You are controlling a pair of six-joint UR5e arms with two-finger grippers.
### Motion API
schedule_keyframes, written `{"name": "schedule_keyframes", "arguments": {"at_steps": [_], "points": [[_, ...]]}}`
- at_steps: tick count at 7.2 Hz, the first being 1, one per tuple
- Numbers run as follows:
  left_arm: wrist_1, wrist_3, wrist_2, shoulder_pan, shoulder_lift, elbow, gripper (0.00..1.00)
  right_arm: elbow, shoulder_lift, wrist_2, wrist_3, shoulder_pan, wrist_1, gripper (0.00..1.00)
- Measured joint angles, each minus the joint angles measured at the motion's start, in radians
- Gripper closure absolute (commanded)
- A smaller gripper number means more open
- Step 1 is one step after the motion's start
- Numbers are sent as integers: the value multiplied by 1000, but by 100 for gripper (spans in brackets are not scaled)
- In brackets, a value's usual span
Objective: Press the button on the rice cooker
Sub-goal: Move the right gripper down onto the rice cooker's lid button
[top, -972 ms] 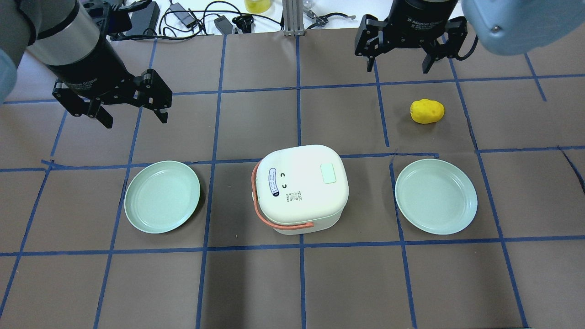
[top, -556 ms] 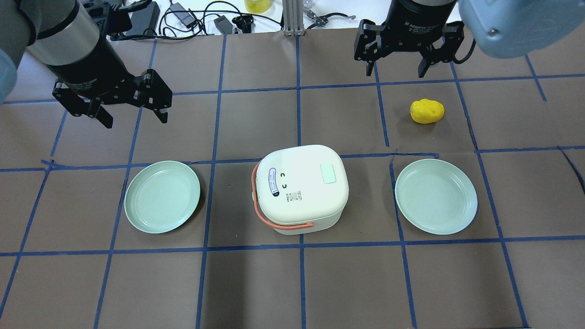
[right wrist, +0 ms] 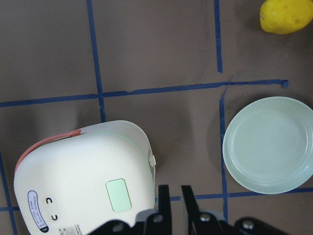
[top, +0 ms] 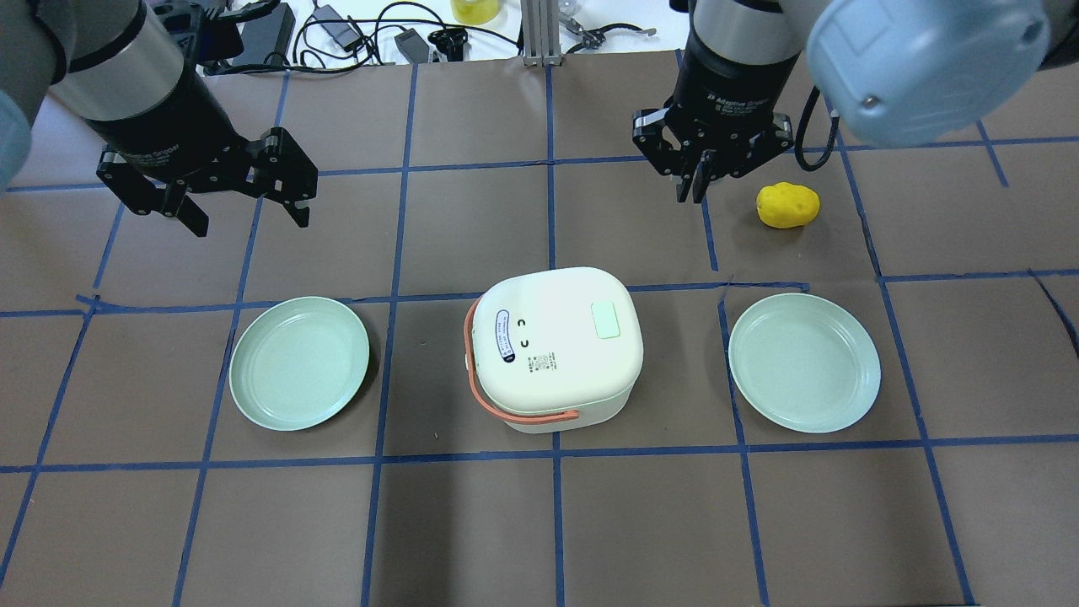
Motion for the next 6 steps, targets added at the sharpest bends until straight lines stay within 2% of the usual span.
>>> {"name": "schedule_keyframes", "arguments": {"at_steps": [2, 4, 6], "points": [[0, 0, 0, 0, 0, 0, 0, 60, 7, 7, 25, 56, -25, 85], [0, 0, 0, 0, 0, 0, 0, 144, 20, -1, 51, 124, -128, 85], [0, 0, 0, 0, 0, 0, 0, 230, 33, 0, 59, 145, -236, 85]]}}
